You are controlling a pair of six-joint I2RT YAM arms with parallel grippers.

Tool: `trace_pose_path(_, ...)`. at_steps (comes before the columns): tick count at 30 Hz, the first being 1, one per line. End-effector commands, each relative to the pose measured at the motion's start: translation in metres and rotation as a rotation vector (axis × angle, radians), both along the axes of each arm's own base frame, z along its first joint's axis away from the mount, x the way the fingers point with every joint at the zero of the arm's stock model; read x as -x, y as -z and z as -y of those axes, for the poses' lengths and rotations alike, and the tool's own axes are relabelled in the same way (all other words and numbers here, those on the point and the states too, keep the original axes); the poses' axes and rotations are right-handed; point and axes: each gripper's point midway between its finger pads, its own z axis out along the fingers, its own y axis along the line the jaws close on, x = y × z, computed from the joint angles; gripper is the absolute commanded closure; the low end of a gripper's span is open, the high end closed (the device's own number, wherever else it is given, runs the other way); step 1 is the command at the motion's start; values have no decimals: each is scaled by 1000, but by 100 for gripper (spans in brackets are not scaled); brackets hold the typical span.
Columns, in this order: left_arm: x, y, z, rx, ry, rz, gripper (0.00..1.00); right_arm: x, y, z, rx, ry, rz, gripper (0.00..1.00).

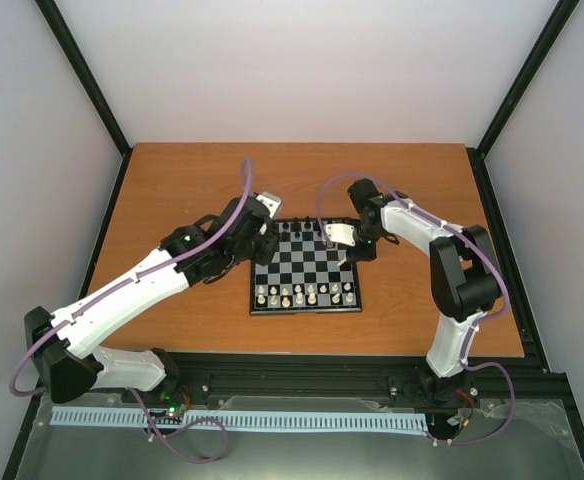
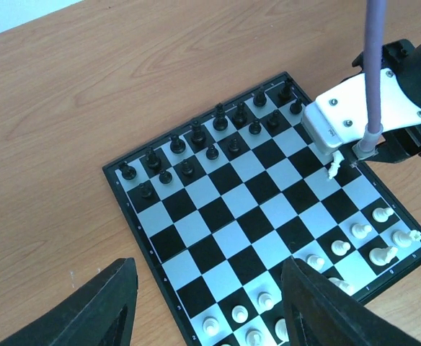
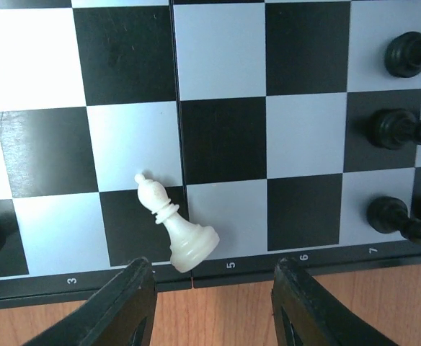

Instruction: Set up the chess pieces on the board

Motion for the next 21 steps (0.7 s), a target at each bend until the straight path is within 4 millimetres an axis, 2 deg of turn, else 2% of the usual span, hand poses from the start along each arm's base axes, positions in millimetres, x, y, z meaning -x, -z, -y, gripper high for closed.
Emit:
trace_pose_path(1,-4,-21,-7,30,-21,73,44,0,0,-4,40,-42,-22,54)
trace_pose_path(13,-1,-20,-6,30,-5,64,44,10,23,-7,103,-62,-112,54)
trace_pose_path(21,-3,-17,-7,22,-10,60,44,18,26,-2,122,-49,-142,59)
